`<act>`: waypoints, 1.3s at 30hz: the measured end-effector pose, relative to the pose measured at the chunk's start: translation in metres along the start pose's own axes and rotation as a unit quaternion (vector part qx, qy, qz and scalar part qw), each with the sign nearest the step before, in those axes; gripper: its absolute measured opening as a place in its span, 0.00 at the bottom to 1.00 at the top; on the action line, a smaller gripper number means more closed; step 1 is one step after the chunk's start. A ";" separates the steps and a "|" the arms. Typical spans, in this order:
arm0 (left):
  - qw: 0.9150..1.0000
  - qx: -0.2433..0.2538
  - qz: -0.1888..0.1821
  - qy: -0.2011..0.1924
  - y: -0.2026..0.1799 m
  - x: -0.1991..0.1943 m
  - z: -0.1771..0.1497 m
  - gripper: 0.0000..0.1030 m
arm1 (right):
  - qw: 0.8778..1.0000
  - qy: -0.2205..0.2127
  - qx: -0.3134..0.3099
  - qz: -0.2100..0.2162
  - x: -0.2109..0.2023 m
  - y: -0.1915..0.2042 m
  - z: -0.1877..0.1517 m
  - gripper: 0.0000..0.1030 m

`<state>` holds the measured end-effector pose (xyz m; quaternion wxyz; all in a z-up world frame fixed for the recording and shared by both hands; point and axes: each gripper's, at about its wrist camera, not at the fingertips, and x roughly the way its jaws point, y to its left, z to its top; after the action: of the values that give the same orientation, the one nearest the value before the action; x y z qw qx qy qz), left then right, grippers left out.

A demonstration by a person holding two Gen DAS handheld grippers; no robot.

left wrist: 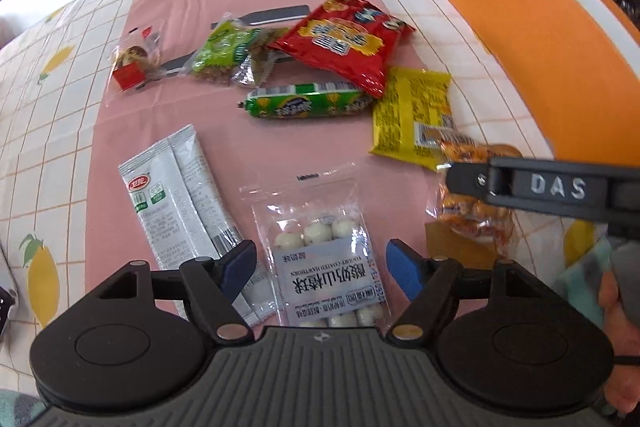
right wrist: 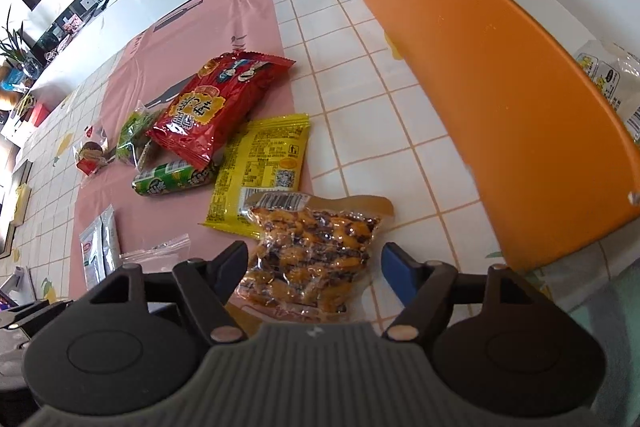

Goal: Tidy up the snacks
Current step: 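Carry both bags over the orange box and open both tools to release them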

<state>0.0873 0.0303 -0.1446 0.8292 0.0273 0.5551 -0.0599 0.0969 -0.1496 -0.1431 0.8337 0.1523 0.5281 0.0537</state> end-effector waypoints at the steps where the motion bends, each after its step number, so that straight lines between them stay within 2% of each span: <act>1: 1.000 0.006 0.003 0.002 -0.003 0.002 -0.001 0.85 | 1.000 -0.003 -0.005 -0.002 0.001 0.002 0.000 0.71; 4: 1.000 0.022 0.016 0.002 -0.011 0.005 -0.002 0.84 | 1.000 -0.007 -0.027 -0.010 0.003 0.008 -0.001 0.72; 7: 1.000 0.022 0.022 0.004 -0.013 0.008 -0.002 0.79 | 0.998 -0.013 -0.053 -0.015 0.004 0.013 -0.003 0.72; 10: 1.000 0.011 0.008 -0.001 -0.011 0.007 -0.002 0.70 | 0.997 -0.021 -0.068 -0.013 0.003 0.012 -0.005 0.66; 14: 1.000 0.008 0.007 -0.008 -0.012 0.006 -0.003 0.67 | 0.998 -0.025 -0.059 0.004 -0.001 0.003 -0.003 0.58; 17: 1.000 -0.006 0.000 -0.010 -0.009 0.005 -0.003 0.66 | 0.998 -0.019 -0.062 0.010 -0.002 0.002 -0.002 0.57; 27: 0.998 -0.038 -0.015 -0.038 0.002 -0.016 0.002 0.66 | 0.997 -0.024 -0.064 0.026 -0.014 0.002 -0.004 0.54; 32: 0.997 -0.047 -0.022 -0.054 0.004 -0.033 0.004 0.66 | 0.996 -0.045 -0.060 0.039 -0.033 -0.001 0.000 0.53; 39: 0.993 -0.049 -0.033 -0.100 -0.006 -0.072 0.018 0.66 | 0.991 -0.095 -0.047 0.076 -0.083 -0.007 0.017 0.53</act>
<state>0.0762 0.0269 -0.0713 0.8785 -0.0384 0.4721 -0.0625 0.0761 -0.1799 -0.0669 0.8800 0.1568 0.4300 0.1270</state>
